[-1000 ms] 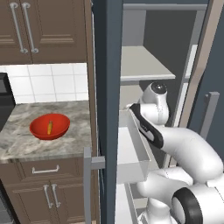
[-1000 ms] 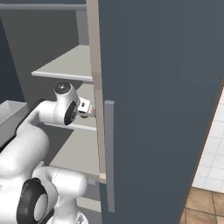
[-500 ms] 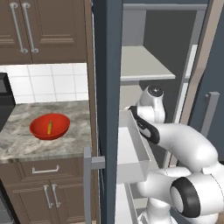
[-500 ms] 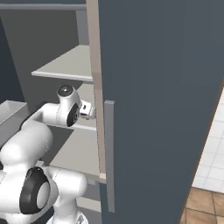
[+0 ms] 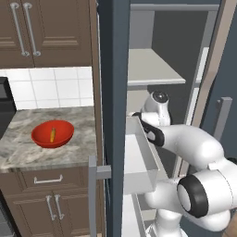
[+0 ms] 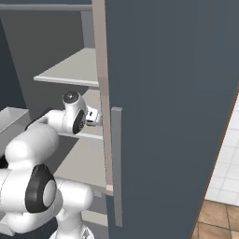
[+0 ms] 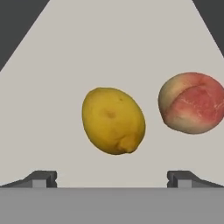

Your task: Take the lemon, peach, and carrot from the freezer and place them in the bowl on the counter.

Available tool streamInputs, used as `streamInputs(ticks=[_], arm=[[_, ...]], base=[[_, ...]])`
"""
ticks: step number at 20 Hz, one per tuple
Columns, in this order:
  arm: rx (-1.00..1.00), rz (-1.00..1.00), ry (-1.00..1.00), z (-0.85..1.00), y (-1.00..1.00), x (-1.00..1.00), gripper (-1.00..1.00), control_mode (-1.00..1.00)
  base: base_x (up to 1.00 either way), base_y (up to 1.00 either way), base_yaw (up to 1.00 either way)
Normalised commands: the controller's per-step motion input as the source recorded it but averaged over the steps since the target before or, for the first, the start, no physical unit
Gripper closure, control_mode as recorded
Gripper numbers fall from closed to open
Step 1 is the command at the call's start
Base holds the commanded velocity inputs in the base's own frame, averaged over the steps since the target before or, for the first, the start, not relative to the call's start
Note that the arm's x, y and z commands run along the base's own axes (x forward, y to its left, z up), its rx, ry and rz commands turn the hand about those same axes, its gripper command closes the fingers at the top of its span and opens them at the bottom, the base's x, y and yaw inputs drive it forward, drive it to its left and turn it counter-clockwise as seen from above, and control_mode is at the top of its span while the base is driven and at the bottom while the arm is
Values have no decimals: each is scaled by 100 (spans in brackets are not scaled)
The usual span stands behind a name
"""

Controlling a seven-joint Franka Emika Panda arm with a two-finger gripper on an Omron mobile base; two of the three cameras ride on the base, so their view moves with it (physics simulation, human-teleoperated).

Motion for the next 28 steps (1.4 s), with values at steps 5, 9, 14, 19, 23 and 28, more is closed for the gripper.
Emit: streamInputs(ticks=[5, 9, 14, 19, 23, 28], arm=[[0, 0, 0, 0, 2, 18, -100, -100], [0, 0, 0, -5, 0, 13, -100, -100], [0, 0, 0, -13, 0, 18, -100, -100], [0, 0, 0, -16, 0, 20, -100, -100], [0, 0, 0, -14, 0, 20, -100, -100], [0, 0, 0, -18, 0, 18, -100, -100]], base=[[0, 0, 0], [0, 0, 0], [0, 0, 0], [0, 0, 0], [0, 0, 0], [0, 0, 0]])
